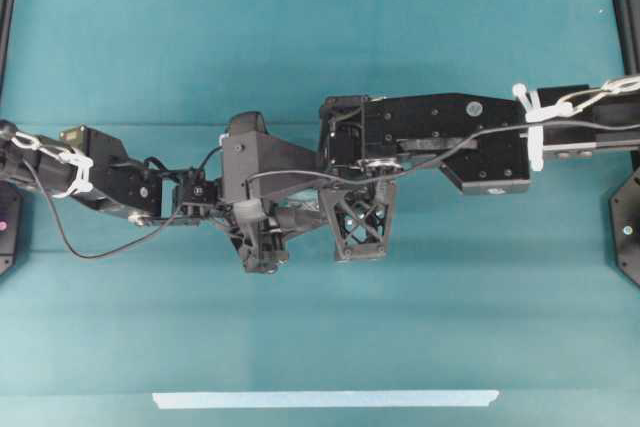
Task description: Hand over the silver zip bag and make it stand upright.
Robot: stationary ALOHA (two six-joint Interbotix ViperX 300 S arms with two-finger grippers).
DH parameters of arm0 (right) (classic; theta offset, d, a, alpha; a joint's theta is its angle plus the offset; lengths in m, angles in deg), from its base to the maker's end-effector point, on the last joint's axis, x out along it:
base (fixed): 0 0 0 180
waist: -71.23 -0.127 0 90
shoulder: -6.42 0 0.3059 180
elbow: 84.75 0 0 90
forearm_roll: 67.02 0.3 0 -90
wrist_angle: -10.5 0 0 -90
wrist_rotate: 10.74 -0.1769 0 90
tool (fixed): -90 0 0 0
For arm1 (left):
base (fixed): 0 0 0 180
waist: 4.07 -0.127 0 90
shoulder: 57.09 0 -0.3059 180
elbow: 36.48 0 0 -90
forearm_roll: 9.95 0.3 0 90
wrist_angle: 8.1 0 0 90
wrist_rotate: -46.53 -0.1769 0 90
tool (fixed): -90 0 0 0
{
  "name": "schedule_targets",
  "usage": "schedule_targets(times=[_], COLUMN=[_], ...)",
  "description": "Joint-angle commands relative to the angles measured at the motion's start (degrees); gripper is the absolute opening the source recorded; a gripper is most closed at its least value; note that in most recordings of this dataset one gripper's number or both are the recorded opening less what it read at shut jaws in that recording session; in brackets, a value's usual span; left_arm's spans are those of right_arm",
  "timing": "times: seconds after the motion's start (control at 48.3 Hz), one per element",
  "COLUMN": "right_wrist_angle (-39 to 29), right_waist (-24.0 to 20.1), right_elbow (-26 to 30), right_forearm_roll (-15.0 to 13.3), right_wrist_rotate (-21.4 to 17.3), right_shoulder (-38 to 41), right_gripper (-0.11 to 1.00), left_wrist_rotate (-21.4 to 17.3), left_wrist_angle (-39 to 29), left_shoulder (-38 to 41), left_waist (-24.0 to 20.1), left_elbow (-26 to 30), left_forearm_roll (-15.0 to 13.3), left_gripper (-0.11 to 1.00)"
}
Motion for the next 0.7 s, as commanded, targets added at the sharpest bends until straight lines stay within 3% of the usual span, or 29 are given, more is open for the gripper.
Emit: schedule_targets(times=[0.0,0.186,0.269,0.683], right_wrist_angle=[0.26,0.26,0.97,5.27], right_waist=[-0.18,-0.26,-0.62,-0.26], right_elbow=[0.26,0.26,-0.26,-6.50], right_forearm_roll=[0.44,0.35,-0.26,-0.70], right_wrist_rotate=[-1.05,-3.87,-4.75,-12.22], right_shoulder=[-0.97,-1.23,-2.02,-12.83], right_gripper=[0.17,0.71,0.87,0.86], left_wrist_rotate=[0.18,0.09,0.09,-2.46], left_wrist_angle=[0.09,0.18,0.09,0.18], left_shoulder=[-0.26,-0.26,-0.26,-0.26], left_waist=[0.26,0.26,0.26,0.35], left_elbow=[0.26,0.26,0.09,-0.09], left_forearm_roll=[0.09,0.09,0.09,0.09], left_gripper=[0.37,0.33,0.30,0.28])
